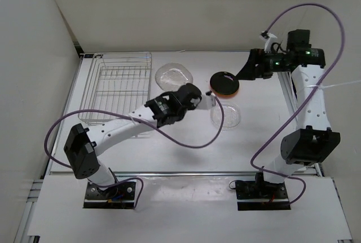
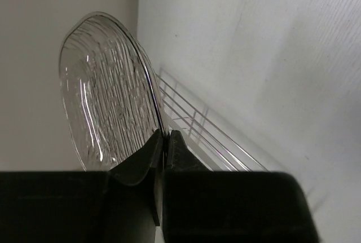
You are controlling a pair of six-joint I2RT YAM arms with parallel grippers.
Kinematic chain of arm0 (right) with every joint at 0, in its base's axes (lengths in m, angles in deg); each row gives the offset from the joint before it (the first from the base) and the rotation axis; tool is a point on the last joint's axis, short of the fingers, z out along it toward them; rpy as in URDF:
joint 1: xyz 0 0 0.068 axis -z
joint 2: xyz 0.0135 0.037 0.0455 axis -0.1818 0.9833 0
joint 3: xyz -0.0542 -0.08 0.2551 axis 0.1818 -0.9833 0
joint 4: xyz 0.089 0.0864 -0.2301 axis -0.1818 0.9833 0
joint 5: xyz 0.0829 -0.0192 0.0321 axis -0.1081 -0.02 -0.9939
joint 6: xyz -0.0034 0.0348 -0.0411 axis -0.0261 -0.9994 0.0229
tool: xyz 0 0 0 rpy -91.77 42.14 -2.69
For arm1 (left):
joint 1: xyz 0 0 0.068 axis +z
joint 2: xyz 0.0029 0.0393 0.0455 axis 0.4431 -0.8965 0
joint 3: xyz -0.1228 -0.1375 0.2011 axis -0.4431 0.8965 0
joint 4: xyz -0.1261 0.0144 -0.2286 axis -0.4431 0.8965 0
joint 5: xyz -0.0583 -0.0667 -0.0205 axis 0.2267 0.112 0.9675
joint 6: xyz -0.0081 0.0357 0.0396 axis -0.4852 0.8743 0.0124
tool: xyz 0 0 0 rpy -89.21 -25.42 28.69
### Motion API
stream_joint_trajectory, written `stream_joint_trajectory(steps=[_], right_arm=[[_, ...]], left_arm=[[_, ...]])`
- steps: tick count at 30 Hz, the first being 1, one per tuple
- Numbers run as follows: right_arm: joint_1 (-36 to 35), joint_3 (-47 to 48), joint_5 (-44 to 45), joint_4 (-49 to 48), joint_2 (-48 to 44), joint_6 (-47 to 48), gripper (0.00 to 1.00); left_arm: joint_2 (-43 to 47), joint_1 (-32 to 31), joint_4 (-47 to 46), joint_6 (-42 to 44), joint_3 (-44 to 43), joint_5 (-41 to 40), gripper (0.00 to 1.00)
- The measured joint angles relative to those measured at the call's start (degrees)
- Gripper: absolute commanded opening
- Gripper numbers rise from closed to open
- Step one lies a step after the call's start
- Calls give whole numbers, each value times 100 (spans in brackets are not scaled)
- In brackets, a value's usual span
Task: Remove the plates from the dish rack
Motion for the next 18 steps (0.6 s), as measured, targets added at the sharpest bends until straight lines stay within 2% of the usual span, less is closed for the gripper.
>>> stream_joint_trajectory(steps=[7,14,18], right_arm=[[-1263,-575,262,22,-122,0,97],[-1259,-551,498,-22,-131,-72,96],[-1255,-549,535,-26,-133,-76,92]], left_arm=[[-76,-1180,-492,765,195,-1084,11],[-739,-1993,-485,748,-251,-1305,11],[-918,-2260,-448,748,-256,-1335,11]])
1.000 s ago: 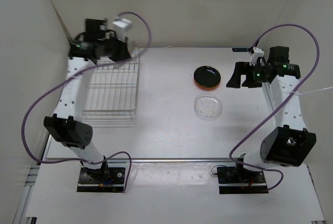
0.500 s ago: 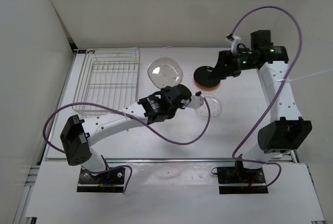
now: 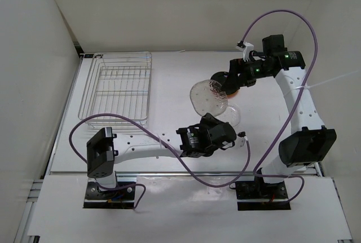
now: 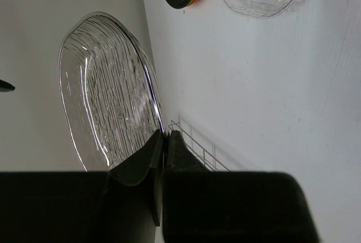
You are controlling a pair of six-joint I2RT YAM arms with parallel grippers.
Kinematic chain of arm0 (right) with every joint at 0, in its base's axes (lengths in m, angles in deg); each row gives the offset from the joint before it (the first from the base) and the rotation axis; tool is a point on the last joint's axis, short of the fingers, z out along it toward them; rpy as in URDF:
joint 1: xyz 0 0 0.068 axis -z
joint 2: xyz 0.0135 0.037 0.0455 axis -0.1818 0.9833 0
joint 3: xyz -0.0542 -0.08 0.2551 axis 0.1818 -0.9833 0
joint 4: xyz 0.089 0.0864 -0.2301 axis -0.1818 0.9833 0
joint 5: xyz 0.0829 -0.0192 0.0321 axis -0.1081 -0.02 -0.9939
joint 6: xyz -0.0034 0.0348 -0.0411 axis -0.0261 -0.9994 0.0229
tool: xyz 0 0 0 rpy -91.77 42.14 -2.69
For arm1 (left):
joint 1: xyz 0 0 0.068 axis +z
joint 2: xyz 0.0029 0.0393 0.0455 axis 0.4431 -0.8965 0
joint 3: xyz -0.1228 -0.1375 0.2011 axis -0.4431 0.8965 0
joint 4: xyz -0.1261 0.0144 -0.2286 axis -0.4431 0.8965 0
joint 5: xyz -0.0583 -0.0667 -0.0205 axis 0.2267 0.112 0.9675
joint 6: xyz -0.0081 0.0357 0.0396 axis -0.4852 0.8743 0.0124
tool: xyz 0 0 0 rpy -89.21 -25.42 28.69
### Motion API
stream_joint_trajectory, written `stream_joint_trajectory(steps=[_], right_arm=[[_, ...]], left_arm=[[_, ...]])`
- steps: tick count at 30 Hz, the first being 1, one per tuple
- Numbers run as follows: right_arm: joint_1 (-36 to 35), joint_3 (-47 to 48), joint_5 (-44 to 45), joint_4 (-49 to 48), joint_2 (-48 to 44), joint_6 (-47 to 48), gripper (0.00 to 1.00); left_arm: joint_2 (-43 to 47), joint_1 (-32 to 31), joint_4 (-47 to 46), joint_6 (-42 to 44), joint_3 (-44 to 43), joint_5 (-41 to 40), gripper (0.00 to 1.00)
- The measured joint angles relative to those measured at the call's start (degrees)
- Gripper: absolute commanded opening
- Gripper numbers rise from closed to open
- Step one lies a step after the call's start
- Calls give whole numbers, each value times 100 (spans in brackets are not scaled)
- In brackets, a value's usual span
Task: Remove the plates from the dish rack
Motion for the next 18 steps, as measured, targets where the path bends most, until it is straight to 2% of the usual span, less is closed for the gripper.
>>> stream_joint_trajectory(steps=[3,14,18], right_arm=[[0,-15,4,-35,-2,-11,86],[-11,-299,149,-197,-31,-15,80],[-11,-361,173,-227,-33,-52,67]], left_arm=[[-101,-76,-9,13,-76,-79,11],[-275,-94,-262,208,-321,-330,11],[-313,-94,-302,264,-492,-352,11]])
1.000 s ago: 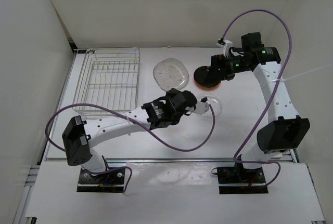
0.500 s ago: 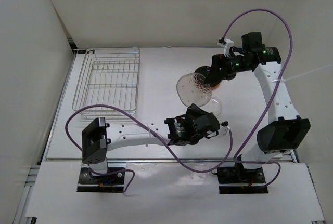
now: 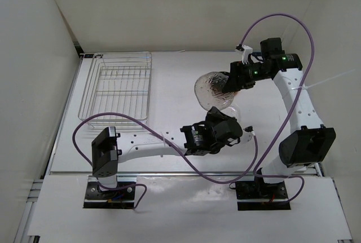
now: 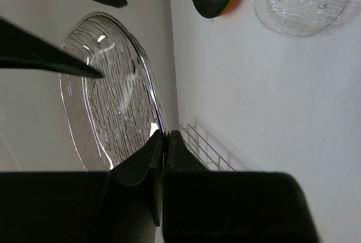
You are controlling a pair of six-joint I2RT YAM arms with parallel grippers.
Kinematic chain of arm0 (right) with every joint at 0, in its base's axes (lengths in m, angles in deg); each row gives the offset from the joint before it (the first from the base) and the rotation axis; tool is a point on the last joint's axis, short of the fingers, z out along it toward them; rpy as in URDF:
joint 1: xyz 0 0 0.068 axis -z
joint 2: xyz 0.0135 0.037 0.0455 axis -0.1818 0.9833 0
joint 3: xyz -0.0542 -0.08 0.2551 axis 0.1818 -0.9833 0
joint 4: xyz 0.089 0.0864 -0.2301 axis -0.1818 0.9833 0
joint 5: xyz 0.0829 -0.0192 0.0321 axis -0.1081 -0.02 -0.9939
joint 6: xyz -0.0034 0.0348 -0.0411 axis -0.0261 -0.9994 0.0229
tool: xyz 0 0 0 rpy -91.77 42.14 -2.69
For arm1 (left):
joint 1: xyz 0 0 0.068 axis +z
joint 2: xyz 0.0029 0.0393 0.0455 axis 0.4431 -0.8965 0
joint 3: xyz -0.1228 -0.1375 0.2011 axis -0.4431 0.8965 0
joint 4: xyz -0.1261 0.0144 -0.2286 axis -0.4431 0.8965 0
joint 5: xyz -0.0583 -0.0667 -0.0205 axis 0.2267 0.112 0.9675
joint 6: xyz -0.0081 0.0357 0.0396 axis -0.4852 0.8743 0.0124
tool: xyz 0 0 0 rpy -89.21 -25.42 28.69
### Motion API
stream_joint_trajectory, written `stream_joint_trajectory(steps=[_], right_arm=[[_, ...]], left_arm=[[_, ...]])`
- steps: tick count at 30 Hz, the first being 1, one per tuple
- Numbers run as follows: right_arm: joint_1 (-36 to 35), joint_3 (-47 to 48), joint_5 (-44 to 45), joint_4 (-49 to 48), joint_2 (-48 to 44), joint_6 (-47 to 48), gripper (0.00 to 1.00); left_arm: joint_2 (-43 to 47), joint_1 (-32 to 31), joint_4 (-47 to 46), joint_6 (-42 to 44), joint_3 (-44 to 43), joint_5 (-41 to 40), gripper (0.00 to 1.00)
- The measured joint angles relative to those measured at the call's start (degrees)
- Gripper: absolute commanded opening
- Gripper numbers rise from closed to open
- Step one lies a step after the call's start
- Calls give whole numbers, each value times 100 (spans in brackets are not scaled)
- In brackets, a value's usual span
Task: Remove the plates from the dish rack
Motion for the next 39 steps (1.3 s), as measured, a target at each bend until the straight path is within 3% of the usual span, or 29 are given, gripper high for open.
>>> stream_joint_trajectory(steps=[1,3,4,6,7,10,16,17,20,21,22,27,33,36,39], right_arm=[[0,0,2,-20,-2,-11,56],[0,0,-7,-52,-2,-42,43],[0,0,-46,-61,-4,-59,31],[0,2,-81,-72,-59,-85,20],[0,2,-63,-81,-85,-85,9],[28,2,-2,-120,-142,-92,0],[24,-11,92,-151,-181,-173,0],[22,-20,111,-175,-188,-199,0],[13,-35,214,-245,-221,-310,0],[7,-35,284,-245,-238,-372,0],[4,-37,372,-262,-247,-417,0],[138,-216,1025,-588,-284,-916,0],[933,-844,1781,-1386,-247,-1307,0],[1226,-1257,2057,-1705,-39,-1386,0],[1285,-1738,2247,-1969,101,-1491,0]], left_arm=[[-9,0,0,7,-61,-11,11],[-46,0,-20,24,-236,-50,11],[-74,2,-20,20,-313,-46,11],[-136,20,0,24,-345,-46,11],[-170,24,13,20,-345,-55,11],[-232,13,44,-15,-345,-105,11],[-234,50,31,-24,-345,-114,11],[-236,72,11,-24,-345,-109,15],[-238,173,-22,46,-343,-96,61],[-243,225,-42,61,-343,-92,94],[-243,282,-55,81,-341,-87,100],[-240,494,321,-151,-341,66,100],[-4,837,1193,-706,-240,699,100],[120,1676,1462,-1078,-544,1084,100],[-136,3095,1805,-1755,-1838,1460,100]])
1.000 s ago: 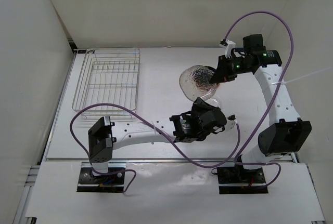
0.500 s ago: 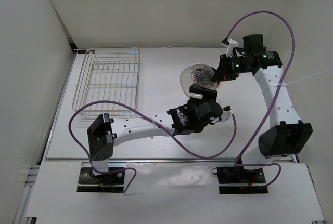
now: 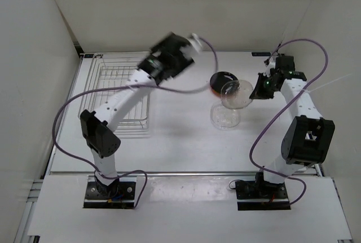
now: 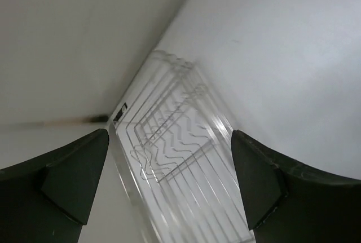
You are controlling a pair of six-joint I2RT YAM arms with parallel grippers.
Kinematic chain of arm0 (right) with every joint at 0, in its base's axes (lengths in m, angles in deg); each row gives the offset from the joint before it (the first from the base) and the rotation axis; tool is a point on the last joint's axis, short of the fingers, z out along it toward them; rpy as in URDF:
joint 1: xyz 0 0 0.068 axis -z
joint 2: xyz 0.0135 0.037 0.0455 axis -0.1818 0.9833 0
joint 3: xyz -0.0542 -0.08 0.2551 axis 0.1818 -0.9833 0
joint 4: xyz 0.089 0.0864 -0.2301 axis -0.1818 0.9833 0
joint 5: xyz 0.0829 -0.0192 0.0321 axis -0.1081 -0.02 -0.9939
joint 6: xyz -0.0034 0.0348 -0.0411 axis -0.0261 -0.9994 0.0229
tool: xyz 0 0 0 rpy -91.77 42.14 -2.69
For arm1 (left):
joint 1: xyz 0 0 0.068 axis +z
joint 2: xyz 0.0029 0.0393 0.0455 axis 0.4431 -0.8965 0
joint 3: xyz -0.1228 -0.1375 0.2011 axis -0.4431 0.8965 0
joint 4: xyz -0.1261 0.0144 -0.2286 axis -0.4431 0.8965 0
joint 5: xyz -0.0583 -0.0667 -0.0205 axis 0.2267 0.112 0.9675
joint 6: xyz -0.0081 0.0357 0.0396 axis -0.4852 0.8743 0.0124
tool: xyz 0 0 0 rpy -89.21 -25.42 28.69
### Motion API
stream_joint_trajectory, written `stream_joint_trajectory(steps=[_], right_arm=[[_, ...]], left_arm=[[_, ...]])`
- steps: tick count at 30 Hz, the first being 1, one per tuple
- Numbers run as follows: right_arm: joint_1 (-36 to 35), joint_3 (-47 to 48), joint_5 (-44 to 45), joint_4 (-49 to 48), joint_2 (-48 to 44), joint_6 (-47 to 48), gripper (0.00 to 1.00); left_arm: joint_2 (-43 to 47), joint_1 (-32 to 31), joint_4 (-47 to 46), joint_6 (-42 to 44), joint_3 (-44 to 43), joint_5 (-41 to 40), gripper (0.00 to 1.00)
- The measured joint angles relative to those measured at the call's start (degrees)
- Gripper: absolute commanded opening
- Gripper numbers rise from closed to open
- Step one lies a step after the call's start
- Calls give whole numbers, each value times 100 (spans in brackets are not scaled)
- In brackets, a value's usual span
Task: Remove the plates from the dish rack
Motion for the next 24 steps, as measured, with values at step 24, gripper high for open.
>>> stream_joint_trajectory(steps=[24], right_arm=[[-160,-1591,-417,-1202,258,-339,0]], left_arm=[[236,2575,925,-2618,-1073,2063,100]])
